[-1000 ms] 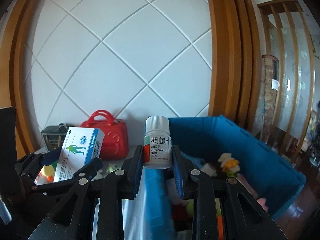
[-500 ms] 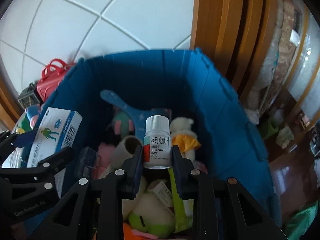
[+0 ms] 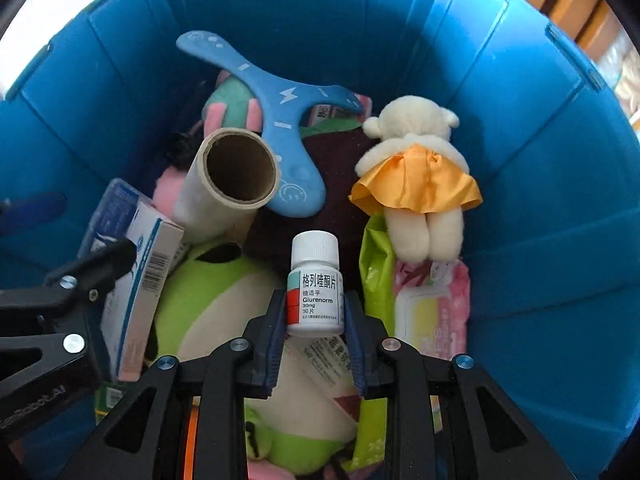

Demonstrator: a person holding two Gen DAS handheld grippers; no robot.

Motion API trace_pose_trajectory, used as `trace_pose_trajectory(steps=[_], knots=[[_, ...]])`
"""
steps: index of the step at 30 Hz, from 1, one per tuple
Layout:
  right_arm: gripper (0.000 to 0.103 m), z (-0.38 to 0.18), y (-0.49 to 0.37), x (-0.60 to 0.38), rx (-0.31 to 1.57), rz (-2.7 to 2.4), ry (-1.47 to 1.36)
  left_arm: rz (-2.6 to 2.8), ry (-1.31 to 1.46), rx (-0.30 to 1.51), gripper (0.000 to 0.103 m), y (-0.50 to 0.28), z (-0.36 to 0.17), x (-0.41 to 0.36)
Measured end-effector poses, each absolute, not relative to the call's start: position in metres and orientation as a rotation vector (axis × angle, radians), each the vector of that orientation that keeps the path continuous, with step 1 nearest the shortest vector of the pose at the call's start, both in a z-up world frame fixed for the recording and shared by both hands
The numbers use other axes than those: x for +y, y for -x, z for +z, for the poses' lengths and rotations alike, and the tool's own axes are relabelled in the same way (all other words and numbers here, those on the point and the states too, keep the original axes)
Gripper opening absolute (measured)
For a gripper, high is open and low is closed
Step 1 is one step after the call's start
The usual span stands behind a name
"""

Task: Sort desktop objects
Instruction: 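Open both grippers to drop the box and bottle into the bin, then move both grippers back over the pile on the table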

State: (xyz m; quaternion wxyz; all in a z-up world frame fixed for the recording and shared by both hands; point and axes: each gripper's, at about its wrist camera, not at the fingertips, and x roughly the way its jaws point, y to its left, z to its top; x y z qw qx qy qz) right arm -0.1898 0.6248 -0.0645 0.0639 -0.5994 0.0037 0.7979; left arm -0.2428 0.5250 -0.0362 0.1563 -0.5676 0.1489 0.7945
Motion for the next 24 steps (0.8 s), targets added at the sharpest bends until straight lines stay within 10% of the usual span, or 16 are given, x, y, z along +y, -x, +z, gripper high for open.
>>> trace_pose_trajectory(steps=[3, 5, 10, 24], knots=[[0.041, -0.057, 0.186, 0.626, 0.023, 2.441, 1.774, 2.273, 1.641, 0.396, 0.073, 0.247, -0.034, 0.52], [0.076, -0.05, 0.182, 0.627, 0.014, 2.461, 1.721, 2.286, 1.635, 0.358, 0.073, 0.249, -0.029, 0.515], [0.097, -0.016, 0.172, 0.63, 0.048, 2.564, 1.551, 2.388, 1.528, 0.284, 0.073, 0.243, -0.006, 0.503], [0.103, 0.061, 0.122, 0.58, 0.289, 2.942, 1.135, 2.733, 1.042, 0.003, 0.081, 0.14, 0.106, 0.368]])
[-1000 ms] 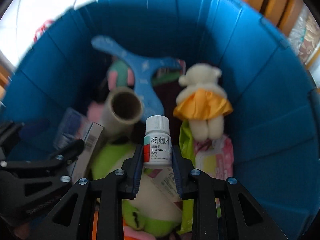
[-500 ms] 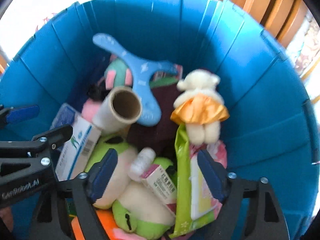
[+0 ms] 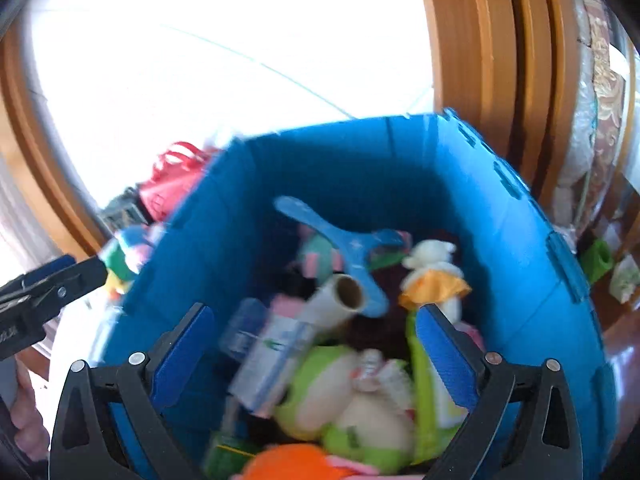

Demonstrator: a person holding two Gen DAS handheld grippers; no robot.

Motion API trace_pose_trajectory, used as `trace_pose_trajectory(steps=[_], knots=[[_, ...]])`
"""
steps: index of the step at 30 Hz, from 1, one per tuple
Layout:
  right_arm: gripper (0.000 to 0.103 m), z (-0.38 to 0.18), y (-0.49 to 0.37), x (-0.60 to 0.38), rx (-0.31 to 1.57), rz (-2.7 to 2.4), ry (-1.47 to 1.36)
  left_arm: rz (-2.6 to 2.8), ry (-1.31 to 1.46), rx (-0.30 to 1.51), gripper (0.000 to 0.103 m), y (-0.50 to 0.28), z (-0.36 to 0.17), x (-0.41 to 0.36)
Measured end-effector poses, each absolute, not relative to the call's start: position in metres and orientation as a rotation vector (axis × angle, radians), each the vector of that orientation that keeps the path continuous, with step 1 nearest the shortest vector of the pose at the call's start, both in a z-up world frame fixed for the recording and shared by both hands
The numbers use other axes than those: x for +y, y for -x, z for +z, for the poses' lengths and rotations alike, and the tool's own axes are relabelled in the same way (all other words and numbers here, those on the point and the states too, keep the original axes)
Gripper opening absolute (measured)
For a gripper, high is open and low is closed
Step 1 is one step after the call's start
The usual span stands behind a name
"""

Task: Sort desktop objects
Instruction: 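Move both grippers back over the pile on the table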

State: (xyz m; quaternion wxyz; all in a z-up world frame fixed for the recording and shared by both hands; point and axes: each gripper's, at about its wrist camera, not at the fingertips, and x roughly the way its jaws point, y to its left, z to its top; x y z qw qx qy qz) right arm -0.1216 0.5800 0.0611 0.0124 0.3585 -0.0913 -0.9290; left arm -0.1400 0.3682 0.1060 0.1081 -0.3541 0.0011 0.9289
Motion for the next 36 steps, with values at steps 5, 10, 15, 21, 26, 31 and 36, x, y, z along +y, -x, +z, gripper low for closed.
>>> trace_pose_trajectory(steps=[5, 10, 15, 21, 26, 31, 36], knots=[[0.103, 0.066, 0.109, 0.535, -0.299, -2.852, -0.949, 2.919, 0.984, -0.017, 0.083, 0.106, 0.109, 0.305], [0.103, 0.075, 0.107, 0.481, -0.25, -2.757, -0.897, 3.032, 1.063, -0.077, 0.083, 0.091, 0.101, 0.241], [0.103, 0.087, 0.103, 0.427, -0.192, -2.708, -0.841, 3.119, 1.118, -0.139, 0.083, 0.083, 0.094, 0.171], [0.103, 0.096, 0.099, 0.35, -0.087, -2.71, -0.816, 3.142, 1.103, -0.226, 0.083, 0.084, 0.083, 0.089], [0.103, 0.086, 0.108, 0.278, -0.045, -2.773, -0.846, 3.094, 1.082, -0.251, 0.083, 0.104, 0.063, 0.006], [0.103, 0.058, 0.14, 0.19, -0.053, -2.837, -0.923, 3.039, 1.103, -0.165, 0.083, 0.14, 0.025, -0.084], [0.103, 0.031, 0.182, 0.136, -0.106, -2.857, -1.087, 2.971, 1.218, -0.152, 0.083, 0.186, -0.005, -0.156]])
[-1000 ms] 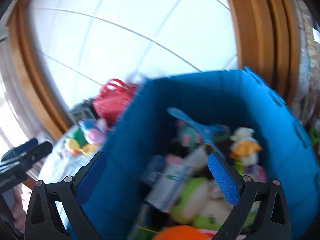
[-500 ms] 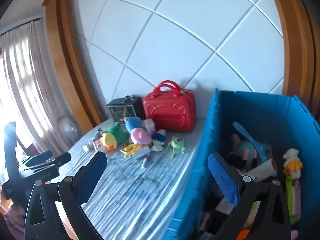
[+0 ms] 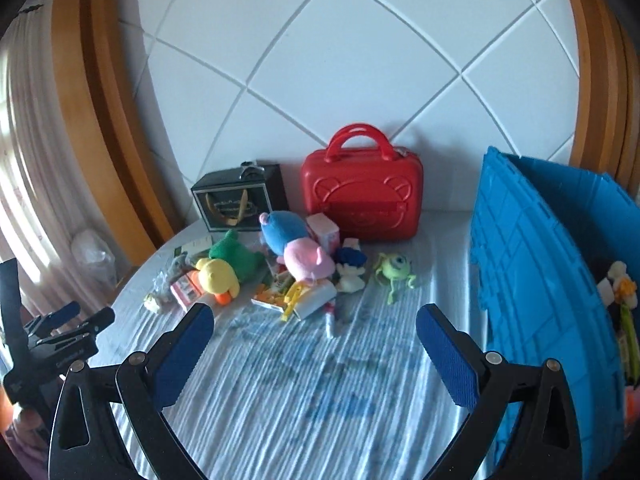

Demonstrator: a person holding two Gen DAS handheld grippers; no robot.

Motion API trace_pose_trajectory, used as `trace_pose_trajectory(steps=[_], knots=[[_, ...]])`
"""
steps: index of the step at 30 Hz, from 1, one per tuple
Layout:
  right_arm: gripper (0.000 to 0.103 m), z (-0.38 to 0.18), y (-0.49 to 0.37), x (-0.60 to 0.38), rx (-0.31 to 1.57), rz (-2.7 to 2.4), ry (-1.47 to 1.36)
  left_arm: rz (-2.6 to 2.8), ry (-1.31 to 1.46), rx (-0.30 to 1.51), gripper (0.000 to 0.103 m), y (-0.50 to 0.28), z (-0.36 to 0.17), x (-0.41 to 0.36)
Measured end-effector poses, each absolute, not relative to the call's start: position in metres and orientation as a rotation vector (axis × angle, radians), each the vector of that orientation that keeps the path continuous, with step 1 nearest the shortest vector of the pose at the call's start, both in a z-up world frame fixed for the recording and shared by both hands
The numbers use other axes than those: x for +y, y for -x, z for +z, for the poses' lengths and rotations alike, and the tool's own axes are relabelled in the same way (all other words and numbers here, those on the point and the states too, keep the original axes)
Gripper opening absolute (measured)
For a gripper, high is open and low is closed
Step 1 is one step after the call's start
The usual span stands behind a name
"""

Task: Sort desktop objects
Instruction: 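Move both grippers back over the pile on the table, then grasp the yellow duck plush in green frog hood with both grippers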

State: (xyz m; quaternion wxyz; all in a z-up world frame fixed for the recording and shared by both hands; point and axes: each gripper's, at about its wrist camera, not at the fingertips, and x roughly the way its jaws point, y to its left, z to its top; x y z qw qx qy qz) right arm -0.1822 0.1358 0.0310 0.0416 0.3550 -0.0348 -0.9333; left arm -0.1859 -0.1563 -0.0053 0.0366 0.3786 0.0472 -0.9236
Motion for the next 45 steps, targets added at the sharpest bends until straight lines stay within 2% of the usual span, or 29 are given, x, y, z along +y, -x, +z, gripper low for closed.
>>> trace_pose_trajectory(steps=[7, 16, 26, 30, 33, 37, 41, 42, 44, 45], knots=[[0.103, -0.016, 0.242, 0.104, -0.09, -2.866, -1.258, -2.809, -1.27, 0.231, 0.083, 0.238, -0.045, -0.207], [0.103, -0.057, 0.33, 0.08, -0.074, -2.799, -1.364, -2.721, -1.371, 0.32, 0.083, 0.327, -0.091, -0.211], [0.103, -0.097, 0.429, 0.03, 0.066, -2.659, -1.35, -2.574, -1.436, 0.338, 0.083, 0.467, -0.152, -0.214], [0.103, -0.107, 0.452, 0.031, 0.037, -2.686, -1.324, -2.526, -1.463, 0.216, 0.083, 0.518, -0.184, -0.207], [0.103, -0.115, 0.459, 0.039, 0.034, -2.701, -1.338, -2.645, -1.486, 0.216, 0.083, 0.507, -0.192, -0.188], [0.103, -0.123, 0.459, 0.053, -0.018, -2.708, -1.359, -2.837, -1.757, 0.258, 0.083, 0.461, -0.208, -0.14], [0.103, -0.131, 0.446, 0.064, -0.063, -2.679, -1.4, -2.788, -1.879, 0.215, 0.083, 0.425, -0.239, -0.117], [0.102, -0.132, 0.442, 0.065, -0.046, -2.674, -1.41, -2.766, -1.884, 0.191, 0.083, 0.42, -0.245, -0.116], [0.085, -0.137, 0.436, 0.069, -0.017, -2.681, -1.434, -2.719, -1.896, 0.152, 0.083, 0.414, -0.255, -0.118], [0.072, -0.14, 0.435, 0.072, -0.017, -2.673, -1.455, -2.708, -1.891, 0.161, 0.083, 0.411, -0.256, -0.122]])
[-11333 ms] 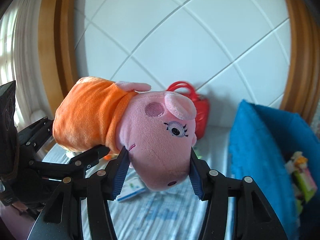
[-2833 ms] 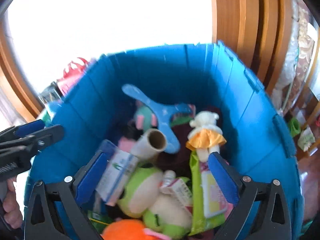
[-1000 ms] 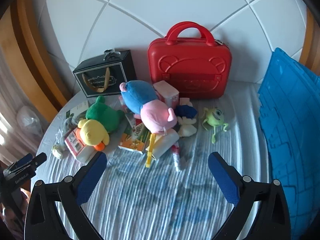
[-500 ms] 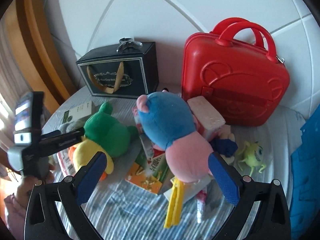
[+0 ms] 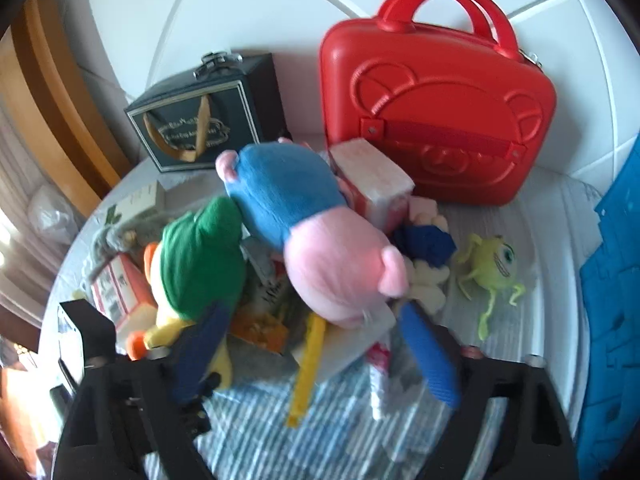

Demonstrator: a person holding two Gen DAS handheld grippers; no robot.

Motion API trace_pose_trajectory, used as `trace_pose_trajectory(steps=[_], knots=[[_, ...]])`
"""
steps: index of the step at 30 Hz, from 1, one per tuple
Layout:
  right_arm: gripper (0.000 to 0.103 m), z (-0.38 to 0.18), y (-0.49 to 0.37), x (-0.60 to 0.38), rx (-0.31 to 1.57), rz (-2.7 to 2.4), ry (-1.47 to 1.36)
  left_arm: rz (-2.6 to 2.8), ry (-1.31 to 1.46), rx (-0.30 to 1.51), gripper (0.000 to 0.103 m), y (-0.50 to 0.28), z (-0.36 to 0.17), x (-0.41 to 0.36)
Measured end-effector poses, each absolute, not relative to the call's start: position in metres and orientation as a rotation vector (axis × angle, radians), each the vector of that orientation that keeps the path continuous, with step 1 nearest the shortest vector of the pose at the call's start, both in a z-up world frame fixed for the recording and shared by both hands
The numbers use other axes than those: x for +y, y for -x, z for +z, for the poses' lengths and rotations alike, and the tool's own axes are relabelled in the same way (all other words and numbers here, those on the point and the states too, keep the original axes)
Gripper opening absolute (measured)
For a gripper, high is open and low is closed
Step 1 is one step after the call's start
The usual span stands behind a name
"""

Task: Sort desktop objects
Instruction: 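Grasp the yellow duck plush in green frog hood with both grippers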

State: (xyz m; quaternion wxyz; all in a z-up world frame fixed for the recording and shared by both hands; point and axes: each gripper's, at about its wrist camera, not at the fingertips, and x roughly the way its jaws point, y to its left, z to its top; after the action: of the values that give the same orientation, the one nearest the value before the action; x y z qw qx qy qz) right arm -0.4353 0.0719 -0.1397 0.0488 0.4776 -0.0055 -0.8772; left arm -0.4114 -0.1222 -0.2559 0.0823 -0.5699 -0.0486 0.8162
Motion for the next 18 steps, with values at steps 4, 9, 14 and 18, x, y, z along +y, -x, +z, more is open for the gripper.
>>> trace_pose_trajectory(steps=[4, 9, 14, 18], knots=[[0.071, -0.143, 0.437, 0.066, -0.023, -2.622, -1.447, 2.487, 1.676, -0.193, 0.083, 0.403, -0.242, -0.135], [0.071, -0.136, 0.457, 0.027, 0.007, -2.548, -1.362, 2.551, 1.603, -0.277, 0.083, 0.412, -0.223, -0.142], [0.056, -0.141, 0.494, -0.026, 0.1, -2.464, -1.296, 2.476, 1.624, -0.268, 0.073, 0.417, -0.242, -0.133], [0.056, -0.177, 0.525, -0.049, 0.246, -2.453, -1.404, 2.489, 1.611, -0.201, 0.073, 0.413, -0.241, -0.145]])
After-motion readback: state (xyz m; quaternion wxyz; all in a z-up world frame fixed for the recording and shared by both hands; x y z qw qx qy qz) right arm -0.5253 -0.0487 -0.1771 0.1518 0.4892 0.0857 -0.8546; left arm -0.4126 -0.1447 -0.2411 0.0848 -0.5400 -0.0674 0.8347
